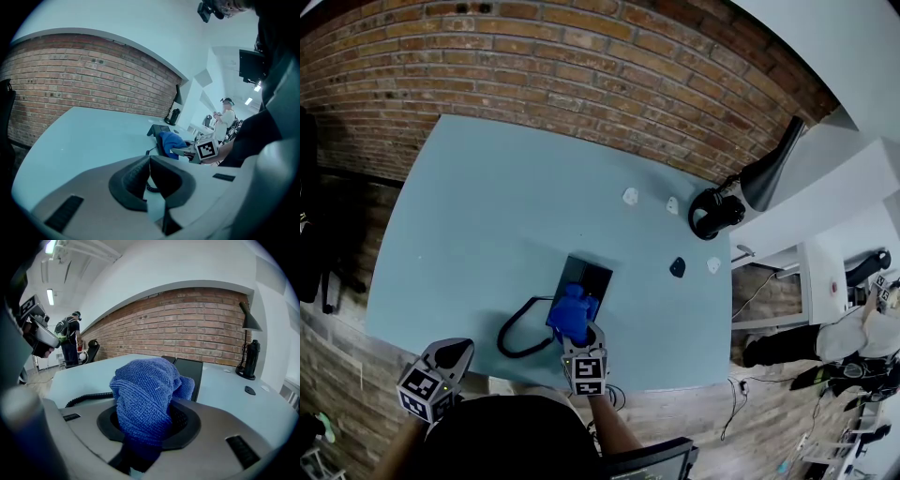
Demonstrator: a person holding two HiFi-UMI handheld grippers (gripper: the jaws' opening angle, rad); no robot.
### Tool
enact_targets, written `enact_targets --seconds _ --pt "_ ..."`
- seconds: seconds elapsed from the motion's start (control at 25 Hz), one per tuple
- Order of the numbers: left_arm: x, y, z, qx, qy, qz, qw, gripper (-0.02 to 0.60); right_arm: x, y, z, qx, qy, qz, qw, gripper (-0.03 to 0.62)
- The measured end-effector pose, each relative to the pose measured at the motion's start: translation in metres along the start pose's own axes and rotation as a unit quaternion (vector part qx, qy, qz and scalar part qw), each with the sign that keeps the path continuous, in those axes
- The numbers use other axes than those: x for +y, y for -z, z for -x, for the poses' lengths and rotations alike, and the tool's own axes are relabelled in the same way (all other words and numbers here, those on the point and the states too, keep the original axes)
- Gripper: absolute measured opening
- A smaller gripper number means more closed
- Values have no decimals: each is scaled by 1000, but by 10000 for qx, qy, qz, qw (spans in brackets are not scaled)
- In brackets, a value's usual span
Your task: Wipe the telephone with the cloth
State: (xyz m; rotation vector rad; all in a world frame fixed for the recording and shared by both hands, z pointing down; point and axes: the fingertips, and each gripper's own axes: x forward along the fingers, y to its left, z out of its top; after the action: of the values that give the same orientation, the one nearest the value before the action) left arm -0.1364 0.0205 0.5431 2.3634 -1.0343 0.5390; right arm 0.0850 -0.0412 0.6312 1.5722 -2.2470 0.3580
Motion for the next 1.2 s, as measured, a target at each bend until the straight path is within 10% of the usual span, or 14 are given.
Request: enact_targets --seconds 0.52,0.8,0.92,1.2 --pt "4 1 -3 19 -25 99 9999 8 18 22 14 601 -639 182 9960 144" --pt "9 -2 -1 14 -72 54 10000 8 22 12 28 1462 -2513 1403 9465 144" --pt "10 0 0 37 -71 58 10000 8 -13 -40 14 992 -2152 1922 9523 144" --pt "4 3 -1 94 -28 20 9999 8 -93 -99 -43 140 -488 1215 9913 144"
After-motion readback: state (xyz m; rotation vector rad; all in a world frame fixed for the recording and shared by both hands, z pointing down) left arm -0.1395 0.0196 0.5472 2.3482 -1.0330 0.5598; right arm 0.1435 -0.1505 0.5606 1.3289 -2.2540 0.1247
